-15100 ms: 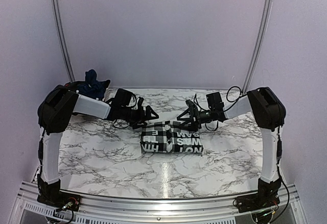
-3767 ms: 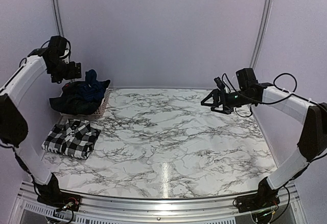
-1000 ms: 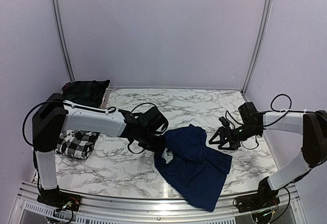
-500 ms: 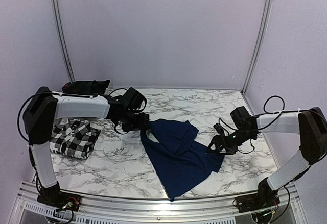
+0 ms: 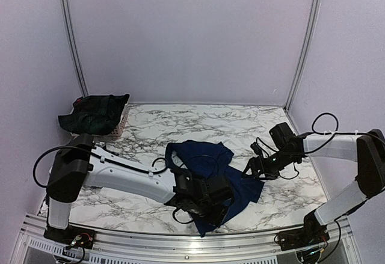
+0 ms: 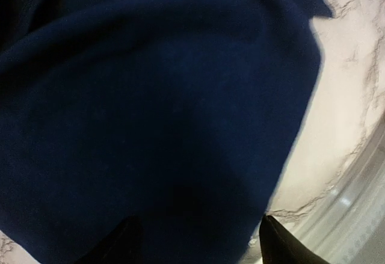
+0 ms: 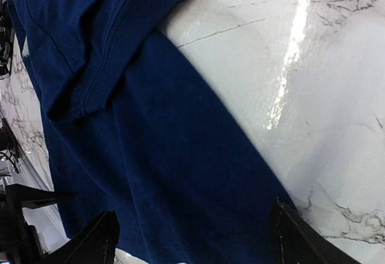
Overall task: Fold and stack the mixed laundry pile
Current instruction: Pick up the crumpled T-shirt from the center of the board.
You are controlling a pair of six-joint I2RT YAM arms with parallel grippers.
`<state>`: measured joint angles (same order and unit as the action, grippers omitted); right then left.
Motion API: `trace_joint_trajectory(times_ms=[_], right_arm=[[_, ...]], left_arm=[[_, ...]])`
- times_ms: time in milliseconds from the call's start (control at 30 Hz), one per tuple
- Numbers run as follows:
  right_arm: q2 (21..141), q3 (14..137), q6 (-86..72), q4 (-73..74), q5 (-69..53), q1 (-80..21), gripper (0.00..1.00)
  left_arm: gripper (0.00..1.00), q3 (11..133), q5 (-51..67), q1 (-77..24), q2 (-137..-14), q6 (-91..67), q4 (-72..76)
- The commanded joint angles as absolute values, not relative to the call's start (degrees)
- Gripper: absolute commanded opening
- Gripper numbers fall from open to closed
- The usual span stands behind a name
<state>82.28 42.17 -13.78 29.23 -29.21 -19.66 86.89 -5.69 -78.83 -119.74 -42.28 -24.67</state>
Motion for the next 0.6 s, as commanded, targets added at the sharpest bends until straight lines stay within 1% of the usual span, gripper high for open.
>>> trace_joint_trajectory(times_ms=[0,100,233,300,367,433,567], right_arm=[[78.66,43.79,-15.12,30.45,-30.23,-19.86,0.82],[77.33,46.03,-15.03,32.08,-29.24,-19.58,0.84],[77.07,46.09,-15.14,31.97,-29.62,-18.78,0.85],[77.34,45.78,-14.9,32.15,-29.93,-18.64,0.85],[76.88,44.62,-15.0,31.8,-30.28,-18.63,0.84],[76.73,43.39,-15.02,31.0,-31.88,-18.71,0.83],[76.21,40.39,-15.06,29.32,-34.83,-20.34,0.8]], left_arm=[[0.67,83.81,-11.05,-74.95,-121.13,-46.46,-34.29],[0.61,77.39,-13.36,-69.2,-117.77,-46.28,-34.6],[0.59,70.57,-16.42,-58.7,-112.68,-44.09,-34.95],[0.59,68.73,-18.48,-55.81,-109.51,-42.89,-35.18],[0.64,68.43,-19.52,-55.56,-105.72,-41.57,-34.7],[0.71,67.72,-18.75,-56.71,-101.58,-41.73,-34.0],[0.79,61.69,-17.78,-58.19,-94.36,-47.78,-33.2]])
